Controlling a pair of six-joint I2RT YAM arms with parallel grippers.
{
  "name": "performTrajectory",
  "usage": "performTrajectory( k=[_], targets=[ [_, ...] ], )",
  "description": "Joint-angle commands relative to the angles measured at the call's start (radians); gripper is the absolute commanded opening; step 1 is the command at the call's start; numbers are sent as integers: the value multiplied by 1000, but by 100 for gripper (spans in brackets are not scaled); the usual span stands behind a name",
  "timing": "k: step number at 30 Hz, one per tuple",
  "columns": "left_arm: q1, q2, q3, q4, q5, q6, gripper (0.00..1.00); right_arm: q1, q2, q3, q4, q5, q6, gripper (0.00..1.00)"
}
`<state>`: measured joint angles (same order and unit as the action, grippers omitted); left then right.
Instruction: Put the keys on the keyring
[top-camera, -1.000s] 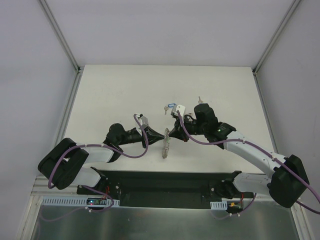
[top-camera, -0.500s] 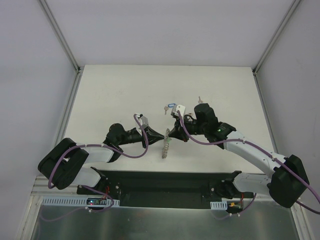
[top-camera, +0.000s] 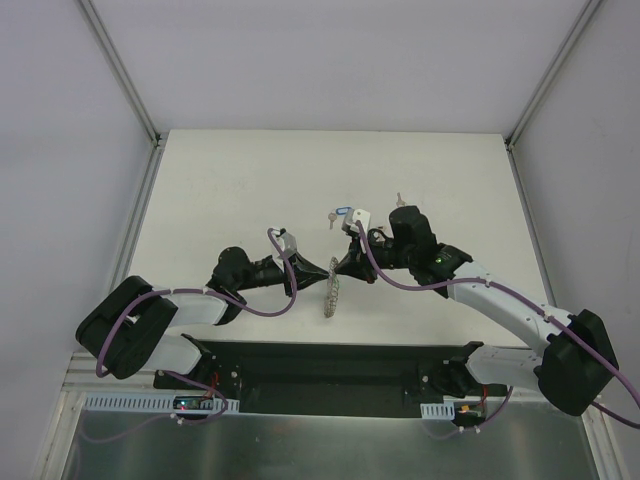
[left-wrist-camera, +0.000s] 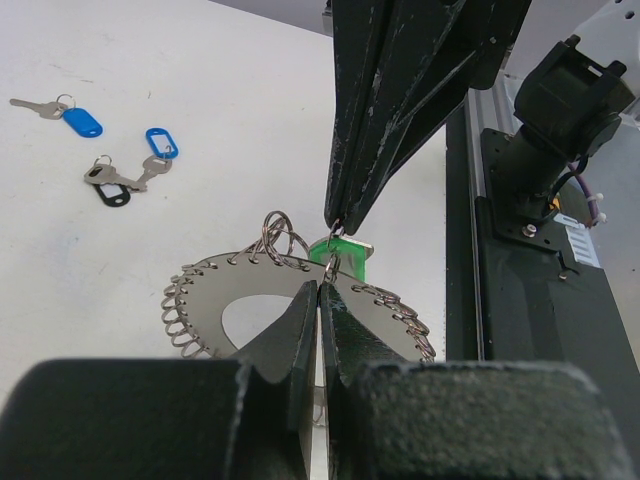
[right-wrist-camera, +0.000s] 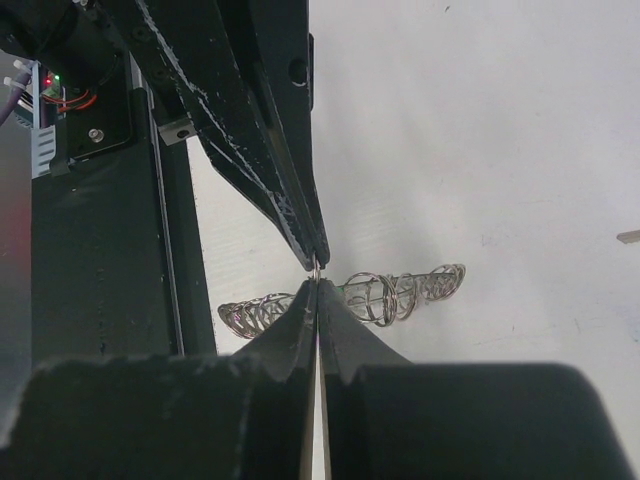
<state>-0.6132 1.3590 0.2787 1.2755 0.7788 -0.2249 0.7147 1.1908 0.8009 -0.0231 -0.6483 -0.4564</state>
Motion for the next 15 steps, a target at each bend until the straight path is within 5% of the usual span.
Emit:
performTrajectory(
  k=[1,15],
  targets=[
    [9,-21,2,269,31,-4,0,-1,9,11,49,-68,-1,1],
    [9,-20,10,266,28,-19,0,8,33,23,28,-88,-13,1]
  ],
)
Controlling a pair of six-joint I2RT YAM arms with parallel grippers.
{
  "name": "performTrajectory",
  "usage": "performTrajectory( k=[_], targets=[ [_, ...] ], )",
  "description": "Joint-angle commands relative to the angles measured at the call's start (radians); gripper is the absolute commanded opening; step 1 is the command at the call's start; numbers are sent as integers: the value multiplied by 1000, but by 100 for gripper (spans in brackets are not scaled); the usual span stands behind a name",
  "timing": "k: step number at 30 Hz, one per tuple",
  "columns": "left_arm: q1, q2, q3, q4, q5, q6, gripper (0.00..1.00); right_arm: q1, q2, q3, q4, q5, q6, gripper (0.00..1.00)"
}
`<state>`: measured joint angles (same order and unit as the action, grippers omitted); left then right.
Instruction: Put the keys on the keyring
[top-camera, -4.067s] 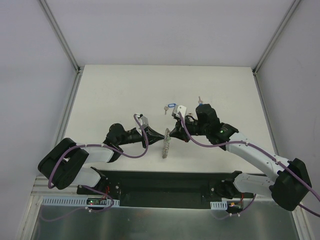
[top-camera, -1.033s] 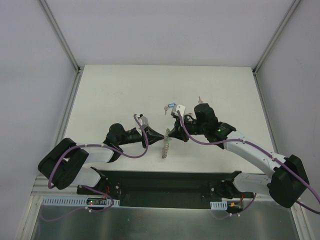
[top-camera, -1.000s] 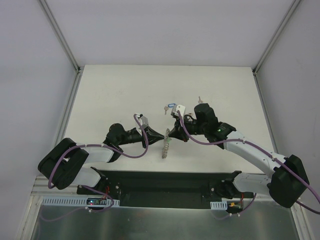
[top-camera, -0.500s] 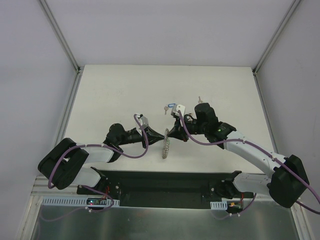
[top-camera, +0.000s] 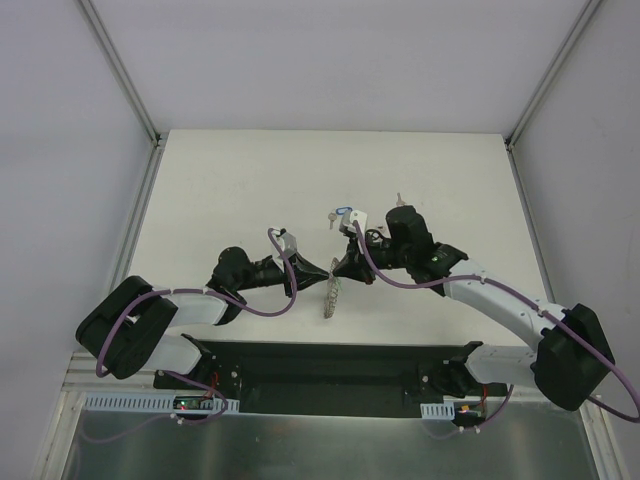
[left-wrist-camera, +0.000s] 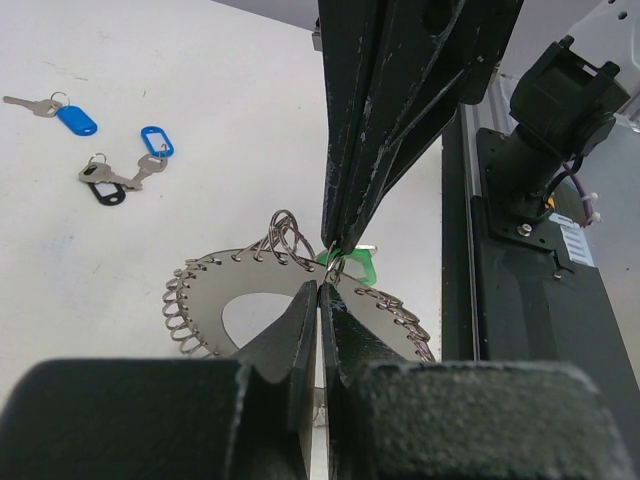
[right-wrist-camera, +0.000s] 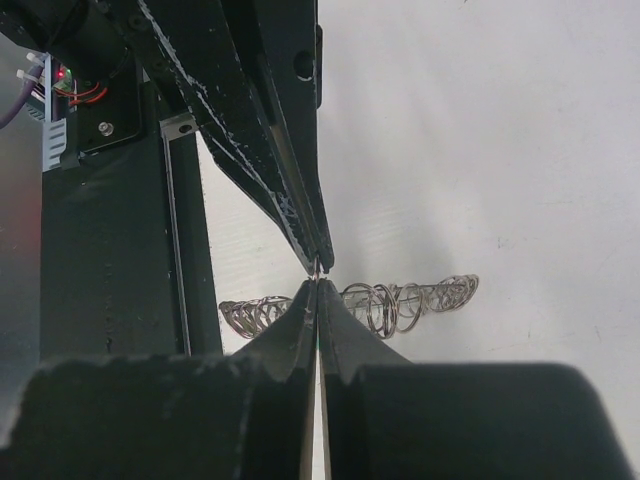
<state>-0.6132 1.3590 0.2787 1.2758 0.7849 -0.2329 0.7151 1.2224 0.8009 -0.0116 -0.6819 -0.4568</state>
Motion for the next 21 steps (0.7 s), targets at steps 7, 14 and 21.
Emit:
performTrajectory(
  k=[7,14,21],
  targets=[
    [9,-24,5,264,24,-6,0,-2,-72,1,-39,56,-7,1],
    [7,-38,5,281,36,-13,0,-19,-222,-55,-131,258,55,1],
    [9,-37,13,324,42,-34,0,-68,-305,-100,-307,533,170,1]
  ],
)
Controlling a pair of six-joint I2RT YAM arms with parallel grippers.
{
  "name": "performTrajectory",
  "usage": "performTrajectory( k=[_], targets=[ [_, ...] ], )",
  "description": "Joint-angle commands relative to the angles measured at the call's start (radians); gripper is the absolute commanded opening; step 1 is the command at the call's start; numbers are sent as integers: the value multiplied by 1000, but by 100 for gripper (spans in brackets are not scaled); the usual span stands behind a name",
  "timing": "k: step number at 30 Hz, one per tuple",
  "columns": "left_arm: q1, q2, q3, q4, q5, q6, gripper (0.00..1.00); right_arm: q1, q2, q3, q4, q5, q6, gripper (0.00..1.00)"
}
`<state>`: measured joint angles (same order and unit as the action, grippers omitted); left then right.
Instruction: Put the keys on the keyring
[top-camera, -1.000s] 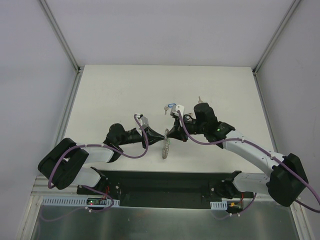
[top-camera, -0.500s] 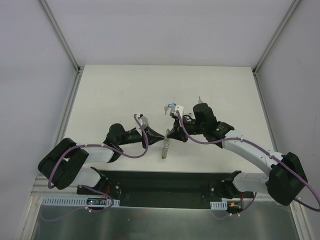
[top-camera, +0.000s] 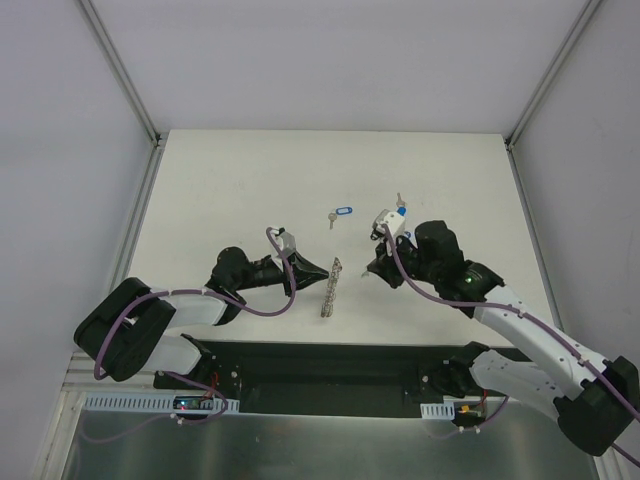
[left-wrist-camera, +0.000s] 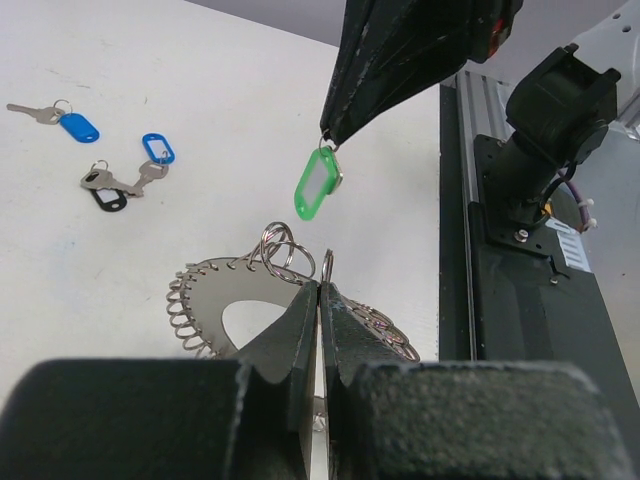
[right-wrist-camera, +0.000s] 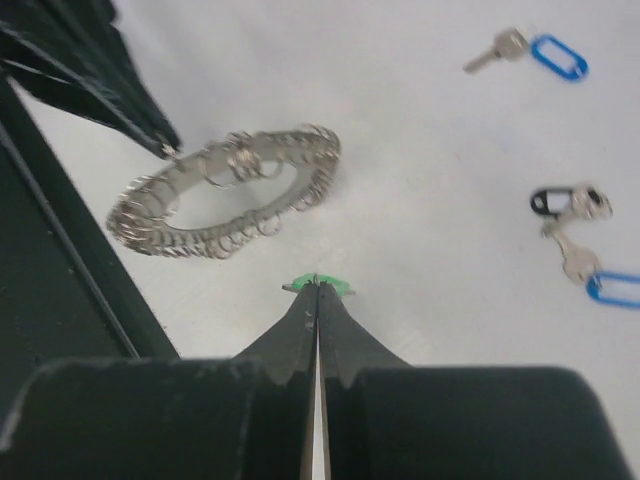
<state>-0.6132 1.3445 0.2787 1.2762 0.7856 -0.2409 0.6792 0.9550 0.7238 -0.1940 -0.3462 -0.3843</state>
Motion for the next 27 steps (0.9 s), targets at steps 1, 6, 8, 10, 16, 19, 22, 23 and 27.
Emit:
performTrajectory(
  k=[1,6,8,10,16,19,22,23,27],
  targets=[
    [9,-22,13,331,40,-31,0,-41,-38,-24,-149,223,116,1],
    [10,-5,11,377,38,-67,0,-75,-33,-9,-324,404,192,1],
    [10,-5,8,388,30,-72,0,-87,-9,-3,-349,415,219,1],
    [12,-10,4,388,24,-67,0,-96,39,14,-357,388,229,1],
    [23,-51,-16,327,1,-17,0,-99,223,52,-320,380,229,1],
    [26,-79,-27,290,-6,9,0,-98,324,65,-249,360,237,1],
    [29,-107,-36,256,-9,25,0,-96,413,95,-197,355,242,1],
    [29,-123,-35,243,-11,35,0,-93,428,106,-162,355,242,1],
    [30,-163,-39,169,-17,66,0,-83,523,138,-110,358,231,1]
  ],
)
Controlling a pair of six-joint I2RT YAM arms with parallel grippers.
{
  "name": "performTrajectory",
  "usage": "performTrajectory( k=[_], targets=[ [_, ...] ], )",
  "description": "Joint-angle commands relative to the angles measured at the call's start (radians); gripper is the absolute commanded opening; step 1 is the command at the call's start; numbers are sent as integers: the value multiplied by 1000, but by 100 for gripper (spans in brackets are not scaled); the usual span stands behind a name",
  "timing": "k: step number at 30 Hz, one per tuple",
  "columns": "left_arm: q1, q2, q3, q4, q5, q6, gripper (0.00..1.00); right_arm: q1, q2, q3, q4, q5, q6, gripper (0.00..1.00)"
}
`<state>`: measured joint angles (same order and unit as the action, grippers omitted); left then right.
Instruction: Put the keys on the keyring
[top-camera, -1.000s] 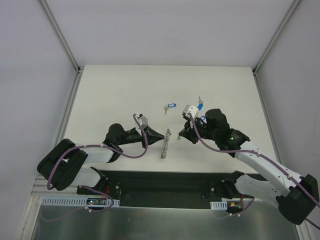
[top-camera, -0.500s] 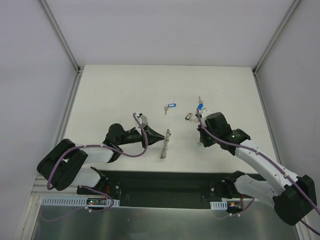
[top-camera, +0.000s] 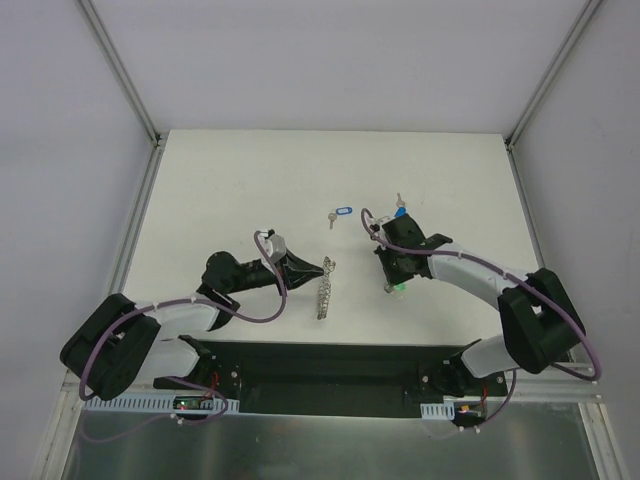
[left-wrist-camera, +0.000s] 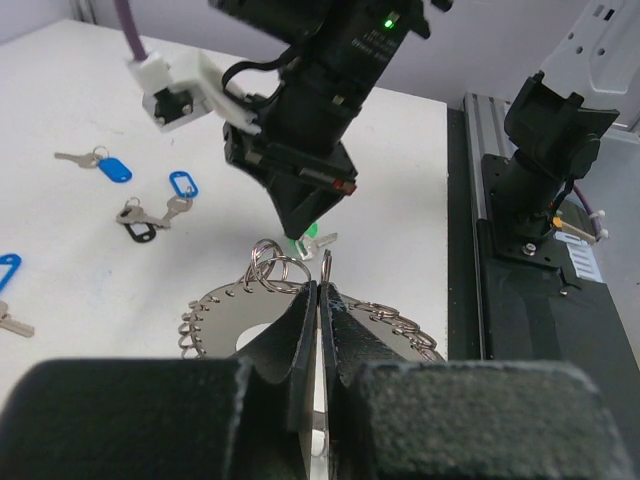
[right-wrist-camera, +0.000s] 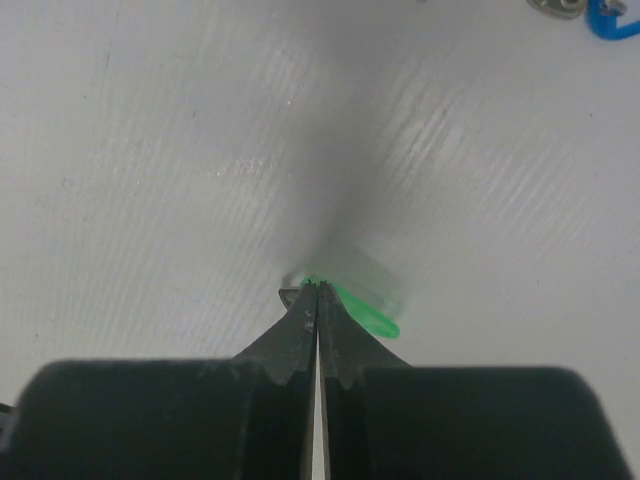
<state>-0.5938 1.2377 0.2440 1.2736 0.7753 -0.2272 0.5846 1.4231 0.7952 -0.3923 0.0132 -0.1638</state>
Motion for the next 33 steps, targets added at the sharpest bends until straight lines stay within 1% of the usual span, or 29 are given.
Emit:
performTrajectory(
  k=[1,7,10,11,13,14,16,17,19,20,21,23,26,28,31,33],
  targets=[
    [9,-63,-8,162,-10,57,0,18,68,73,96,2,9,1],
    [9,-80,-17,151,-14,65,0,72,146,111,136,28,-20,1],
    [9,-90,-23,150,-16,63,0,98,163,125,138,51,-23,4],
    [9,-93,-25,145,-16,66,0,112,165,127,139,59,-23,10],
    [9,-101,-29,138,-16,68,0,123,152,128,144,65,-20,17],
    [9,-112,-31,129,-15,68,0,129,133,127,144,65,-14,26],
    [9,-125,-37,122,-13,72,0,135,97,127,145,65,-11,32],
    [9,-130,-40,121,-14,77,0,142,77,124,142,68,-10,37],
    [9,-150,-48,106,-18,81,0,149,1,118,144,83,-3,42],
    [9,-159,-51,99,-18,86,0,152,-34,107,145,88,-2,47],
    [9,-165,-54,81,-16,91,0,156,-97,101,148,91,-2,50],
    [9,-184,-60,72,-18,95,0,162,-168,81,173,79,-3,54],
    [9,-201,-72,70,-19,92,0,176,-298,29,232,38,-9,54],
    [9,-211,-78,66,-18,92,0,179,-373,-23,277,-53,-17,54],
    [9,-224,-83,58,-11,91,0,193,-415,-77,360,-160,-26,54],
    [9,-230,-87,50,-1,85,0,213,-435,-99,418,-222,-34,51]
  ],
)
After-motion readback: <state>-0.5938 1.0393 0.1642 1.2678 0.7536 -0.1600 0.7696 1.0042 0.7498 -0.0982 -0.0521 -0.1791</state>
